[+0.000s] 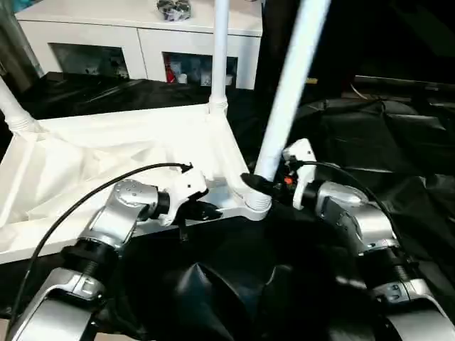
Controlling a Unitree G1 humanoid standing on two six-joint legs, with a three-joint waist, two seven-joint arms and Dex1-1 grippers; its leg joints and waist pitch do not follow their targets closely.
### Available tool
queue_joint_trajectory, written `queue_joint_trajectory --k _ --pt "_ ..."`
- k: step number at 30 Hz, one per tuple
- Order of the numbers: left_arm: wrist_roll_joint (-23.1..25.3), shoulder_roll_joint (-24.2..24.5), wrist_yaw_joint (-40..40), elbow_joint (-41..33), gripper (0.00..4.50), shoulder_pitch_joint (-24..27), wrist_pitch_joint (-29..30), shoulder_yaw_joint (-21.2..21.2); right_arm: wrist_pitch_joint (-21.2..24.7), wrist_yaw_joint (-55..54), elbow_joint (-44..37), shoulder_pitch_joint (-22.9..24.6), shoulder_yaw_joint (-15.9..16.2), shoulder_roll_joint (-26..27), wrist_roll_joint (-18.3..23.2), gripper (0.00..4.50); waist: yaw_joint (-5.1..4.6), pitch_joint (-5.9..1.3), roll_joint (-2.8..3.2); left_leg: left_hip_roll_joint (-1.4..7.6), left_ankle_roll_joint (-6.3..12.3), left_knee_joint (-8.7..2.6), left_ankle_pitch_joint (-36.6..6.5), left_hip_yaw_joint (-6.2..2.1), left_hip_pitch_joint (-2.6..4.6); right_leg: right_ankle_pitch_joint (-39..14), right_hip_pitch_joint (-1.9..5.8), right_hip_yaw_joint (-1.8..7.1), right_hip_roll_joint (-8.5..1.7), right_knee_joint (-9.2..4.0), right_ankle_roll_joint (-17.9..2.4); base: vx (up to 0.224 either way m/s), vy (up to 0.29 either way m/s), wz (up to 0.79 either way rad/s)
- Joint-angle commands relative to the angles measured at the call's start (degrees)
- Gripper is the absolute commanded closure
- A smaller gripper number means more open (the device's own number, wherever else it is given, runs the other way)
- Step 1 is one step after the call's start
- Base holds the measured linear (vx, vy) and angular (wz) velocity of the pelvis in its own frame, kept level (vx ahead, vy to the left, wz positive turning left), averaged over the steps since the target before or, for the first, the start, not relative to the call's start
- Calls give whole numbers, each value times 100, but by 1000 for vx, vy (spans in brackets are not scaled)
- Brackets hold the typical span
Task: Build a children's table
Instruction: Insert table leg to table base
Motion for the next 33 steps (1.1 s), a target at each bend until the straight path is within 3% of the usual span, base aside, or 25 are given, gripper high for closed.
queue_joint_trajectory --k 1,7,12,19,26,28,29,31,33 --pt "-197 -89 214 128 450 7 12 190 -36 -43 127 243 -90 -3 32 261 45 -349 -47 407 378 -448 -651 -156 124 -71 181 167 -351 -380 -1719 0 0 0" --pt "-194 -97 237 149 450 -7 13 195 -431 -44 109 581 -189 33 -13 261 78 -350 -27 412 328 -462 -752 -158 126 -141 177 167 -355 -394 -1693 0 0 0" --pt "-164 -95 275 210 450 -33 -37 201 -849 -219 -72 745 42 -50 -415 261 82 -347 -12 409 299 -474 -793 -164 127 -148 176 163 -344 -403 -1649 0 0 0" --pt "-121 -64 238 250 450 -26 -110 159 -882 -246 -41 615 348 -66 -717 261 57 -331 10 414 165 -515 -1103 -184 131 -465 163 171 -337 -436 -1577 0 0 0" --pt "-153 -51 104 181 450 39 -135 118 -797 238 349 322 633 -49 -788 261 29 -319 -20 417 138 -526 -1248 -192 117 -671 163 178 -355 -452 -1566 0 0 0" --pt "-161 -43 77 162 450 54 -143 111 -779 287 355 322 646 -45 -785 261 33 -318 -22 422 171 -525 -1155 -190 111 -581 164 182 -359 -447 -1560 0 0 0" --pt "-166 -20 9 150 450 62 -209 82 -808 469 431 293 733 -62 -809 261 26 -326 -76 420 209 -517 -1103 -180 113 -502 165 176 -350 -442 -1567 0 0 0" --pt "-175 6 -65 138 450 63 -267 57 -843 656 502 266 801 -72 -803 261 37 -331 -58 416 276 -503 -997 -178 110 -390 167 177 -360 -427 -1599 0 0 0" --pt "-220 65 -280 111 450 44 -396 5 -976 1028 672 200 914 -106 -820 261 33 -339 -80 417 334 -496 -912 -170 111 -253 169 172 -354 -419 -1632 0 0 0"
